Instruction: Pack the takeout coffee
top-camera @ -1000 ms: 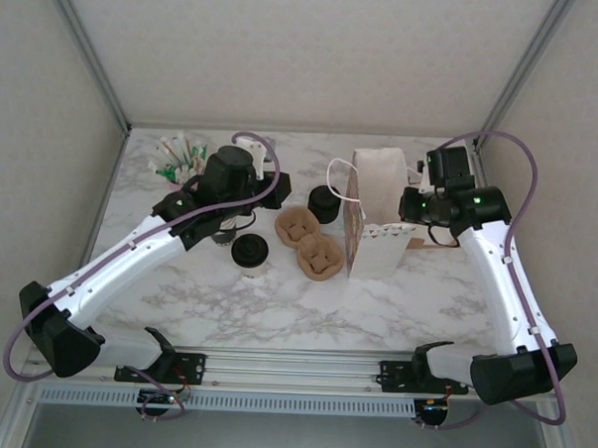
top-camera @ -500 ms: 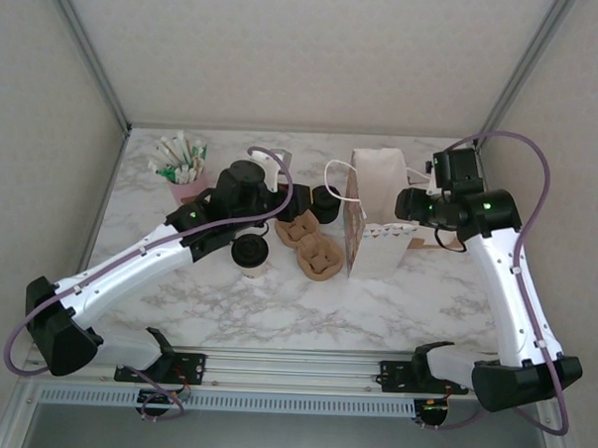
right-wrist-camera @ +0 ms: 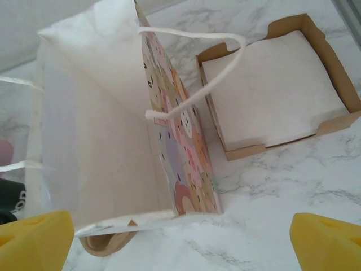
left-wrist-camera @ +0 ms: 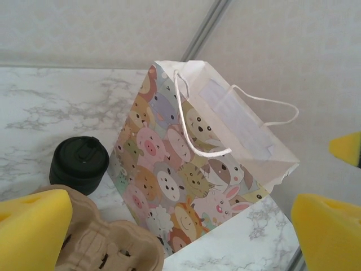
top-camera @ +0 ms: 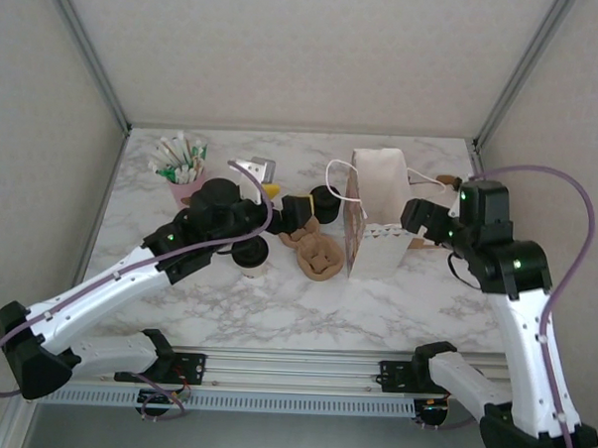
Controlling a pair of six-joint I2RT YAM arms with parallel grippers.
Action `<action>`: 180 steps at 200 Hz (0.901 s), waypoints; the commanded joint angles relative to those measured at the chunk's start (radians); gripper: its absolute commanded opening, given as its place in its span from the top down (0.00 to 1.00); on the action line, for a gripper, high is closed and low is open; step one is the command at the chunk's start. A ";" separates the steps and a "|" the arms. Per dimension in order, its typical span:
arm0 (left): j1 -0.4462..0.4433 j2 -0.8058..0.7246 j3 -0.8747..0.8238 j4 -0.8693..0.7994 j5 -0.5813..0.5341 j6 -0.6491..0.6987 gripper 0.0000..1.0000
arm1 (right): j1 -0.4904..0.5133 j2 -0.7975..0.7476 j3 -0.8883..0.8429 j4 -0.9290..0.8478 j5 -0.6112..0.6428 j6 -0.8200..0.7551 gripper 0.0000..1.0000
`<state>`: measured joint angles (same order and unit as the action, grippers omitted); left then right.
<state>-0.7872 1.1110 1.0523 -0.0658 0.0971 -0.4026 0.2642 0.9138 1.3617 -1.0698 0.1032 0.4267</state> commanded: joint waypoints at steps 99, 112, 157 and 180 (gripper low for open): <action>-0.012 -0.126 -0.168 0.201 -0.095 0.019 0.00 | -0.003 -0.131 -0.106 0.315 -0.507 0.087 0.01; -0.013 -0.151 -0.207 0.231 -0.097 0.045 0.00 | 0.002 -0.115 -0.104 0.330 -0.552 0.089 0.01; -0.013 -0.245 -0.355 0.351 -0.151 0.096 0.00 | 0.078 -0.066 -0.072 0.338 -0.580 0.075 0.01; -0.013 -0.257 -0.383 0.363 -0.160 0.109 0.00 | 0.162 -0.014 -0.038 0.320 -0.552 0.046 0.01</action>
<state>-0.7914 0.8791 0.6960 0.2138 -0.0273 -0.3313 0.3588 0.8608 1.2724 -0.7673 -0.4313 0.5083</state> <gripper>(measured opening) 0.996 0.987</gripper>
